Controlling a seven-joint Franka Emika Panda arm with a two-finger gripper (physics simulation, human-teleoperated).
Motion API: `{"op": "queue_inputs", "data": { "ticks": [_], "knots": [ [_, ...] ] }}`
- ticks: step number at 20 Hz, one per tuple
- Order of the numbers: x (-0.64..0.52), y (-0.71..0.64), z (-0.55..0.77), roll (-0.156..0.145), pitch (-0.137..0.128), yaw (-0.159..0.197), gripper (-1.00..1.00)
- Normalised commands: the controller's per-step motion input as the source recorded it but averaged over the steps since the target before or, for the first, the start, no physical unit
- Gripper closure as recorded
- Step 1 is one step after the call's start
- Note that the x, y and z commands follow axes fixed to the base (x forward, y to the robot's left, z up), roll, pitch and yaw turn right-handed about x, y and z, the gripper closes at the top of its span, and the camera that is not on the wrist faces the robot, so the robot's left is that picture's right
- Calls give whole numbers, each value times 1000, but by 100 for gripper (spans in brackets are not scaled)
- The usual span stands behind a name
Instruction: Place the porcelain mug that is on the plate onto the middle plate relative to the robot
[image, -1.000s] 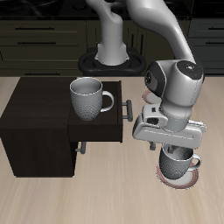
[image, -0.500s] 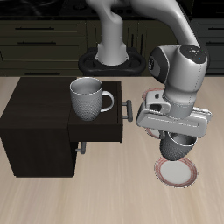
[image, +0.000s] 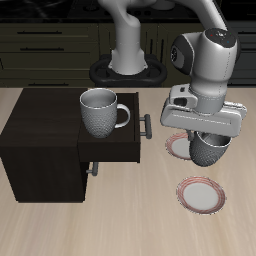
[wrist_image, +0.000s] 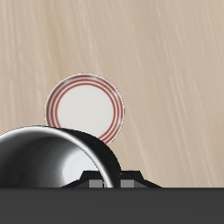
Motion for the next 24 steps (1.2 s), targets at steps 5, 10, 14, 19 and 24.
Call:
{"op": "queue_inputs", "data": {
  "ticks": [5,10,14,19,24],
  "knots": [
    [-746,-135,208,39,-85,-4,100],
    [-312,-46,7,-3,-18,-14,100],
    [-548,-84,-54,22,-61,32,100],
    [-274,10,-207,46,24,7,100],
    [-223,-12,-158,39,23,-17,100]
  ]
}}
